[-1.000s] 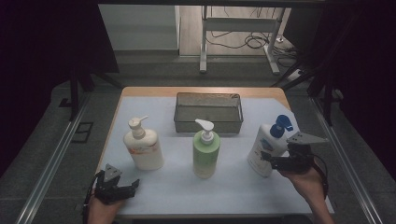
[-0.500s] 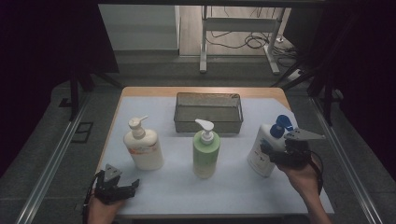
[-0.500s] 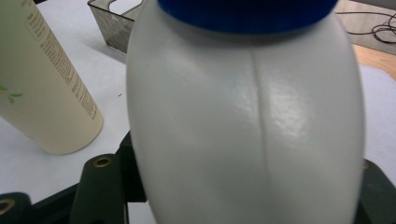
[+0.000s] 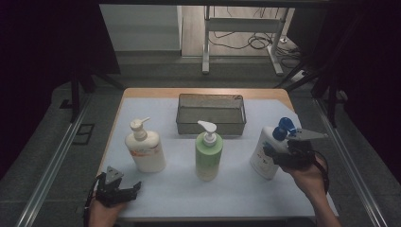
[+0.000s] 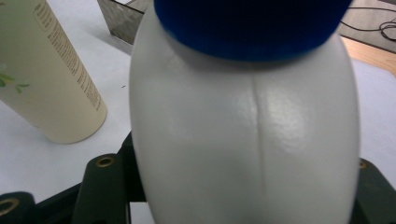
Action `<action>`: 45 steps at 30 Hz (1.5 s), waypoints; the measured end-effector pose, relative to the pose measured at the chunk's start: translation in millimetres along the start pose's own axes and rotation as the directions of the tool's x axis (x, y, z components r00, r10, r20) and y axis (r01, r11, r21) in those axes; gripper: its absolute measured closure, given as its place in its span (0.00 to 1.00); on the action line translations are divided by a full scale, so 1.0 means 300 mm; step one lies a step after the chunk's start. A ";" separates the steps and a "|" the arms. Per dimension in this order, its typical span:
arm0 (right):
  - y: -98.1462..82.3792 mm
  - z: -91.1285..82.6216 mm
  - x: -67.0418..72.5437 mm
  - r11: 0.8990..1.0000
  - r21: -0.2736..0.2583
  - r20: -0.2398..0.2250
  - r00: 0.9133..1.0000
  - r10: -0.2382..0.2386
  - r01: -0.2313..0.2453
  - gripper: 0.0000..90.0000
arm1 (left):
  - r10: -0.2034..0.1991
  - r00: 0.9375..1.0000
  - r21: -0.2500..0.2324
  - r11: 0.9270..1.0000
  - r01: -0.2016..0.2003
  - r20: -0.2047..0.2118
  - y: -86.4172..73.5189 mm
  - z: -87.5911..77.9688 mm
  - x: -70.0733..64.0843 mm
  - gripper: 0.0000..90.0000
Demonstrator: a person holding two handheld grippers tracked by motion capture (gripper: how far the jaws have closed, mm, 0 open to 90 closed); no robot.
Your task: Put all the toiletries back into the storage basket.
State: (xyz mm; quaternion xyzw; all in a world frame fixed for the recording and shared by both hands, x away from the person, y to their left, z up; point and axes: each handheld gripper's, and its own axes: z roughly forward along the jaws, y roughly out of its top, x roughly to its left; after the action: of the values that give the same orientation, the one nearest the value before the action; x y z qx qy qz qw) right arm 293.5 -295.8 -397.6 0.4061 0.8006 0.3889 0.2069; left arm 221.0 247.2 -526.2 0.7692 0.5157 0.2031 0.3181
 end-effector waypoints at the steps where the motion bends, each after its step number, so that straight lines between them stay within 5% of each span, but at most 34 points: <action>1: 0.000 0.000 0.000 1.000 0.000 0.000 1.000 0.000 0.000 0.44 | 0.000 1.000 0.001 1.000 0.000 0.000 0.000 0.000 0.000 0.13; 45: 0.239 -0.026 0.035 0.998 -0.043 -0.090 0.994 -0.059 0.055 0.45 | -0.004 1.000 0.000 1.000 0.004 0.003 0.001 0.001 0.001 0.13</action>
State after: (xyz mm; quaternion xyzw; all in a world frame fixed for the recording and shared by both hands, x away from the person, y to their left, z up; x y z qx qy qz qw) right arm 317.5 -264.4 -336.3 0.3607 0.8125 0.4170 0.1891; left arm 221.5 247.3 -526.1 0.7683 0.5169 0.2013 0.3194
